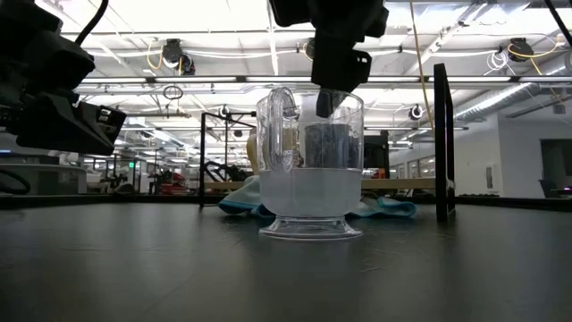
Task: Stack small to large cups/mugs on shelf
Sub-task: Put the transparent mug on the shelf
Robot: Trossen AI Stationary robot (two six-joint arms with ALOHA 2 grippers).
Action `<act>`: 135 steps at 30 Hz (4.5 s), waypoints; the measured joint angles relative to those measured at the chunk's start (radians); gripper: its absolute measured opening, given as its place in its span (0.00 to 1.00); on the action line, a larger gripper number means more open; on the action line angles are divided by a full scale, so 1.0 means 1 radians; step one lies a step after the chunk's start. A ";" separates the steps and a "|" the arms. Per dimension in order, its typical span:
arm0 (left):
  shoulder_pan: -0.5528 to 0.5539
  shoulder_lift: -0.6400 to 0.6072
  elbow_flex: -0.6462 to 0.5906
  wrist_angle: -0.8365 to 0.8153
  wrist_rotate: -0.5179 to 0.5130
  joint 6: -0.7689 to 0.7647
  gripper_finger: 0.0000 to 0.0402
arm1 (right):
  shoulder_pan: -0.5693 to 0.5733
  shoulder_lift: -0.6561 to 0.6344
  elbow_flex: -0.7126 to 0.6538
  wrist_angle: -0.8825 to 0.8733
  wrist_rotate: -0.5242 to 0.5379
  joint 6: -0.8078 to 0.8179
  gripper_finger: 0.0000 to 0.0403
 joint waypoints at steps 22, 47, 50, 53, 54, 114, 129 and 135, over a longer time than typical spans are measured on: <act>0.000 0.000 0.000 -0.009 0.001 -0.001 0.05 | 0.014 0.000 -0.042 0.041 0.003 0.025 0.68; 0.000 0.000 0.000 -0.014 0.001 -0.001 0.05 | 0.009 0.000 -0.118 0.186 0.000 0.019 0.68; 0.000 0.000 0.000 -0.016 0.001 -0.001 0.05 | 0.008 0.000 -0.118 0.185 0.000 0.018 0.68; 0.000 0.000 0.000 -0.016 0.001 -0.001 0.05 | 0.008 0.000 -0.118 0.185 0.000 0.016 0.68; 0.000 0.000 0.000 -0.016 0.001 -0.001 0.05 | 0.008 0.000 -0.118 0.185 0.000 0.016 0.68; 0.000 0.000 0.000 -0.032 0.002 0.002 0.05 | 0.009 0.000 -0.183 0.266 -0.026 0.017 0.17; 0.000 0.000 0.000 -0.038 0.001 0.002 0.05 | 0.008 0.000 -0.183 0.284 -0.024 0.027 0.01; 0.000 0.000 0.000 -0.038 0.001 0.005 0.05 | 0.006 -0.021 -0.172 0.276 0.025 0.017 0.00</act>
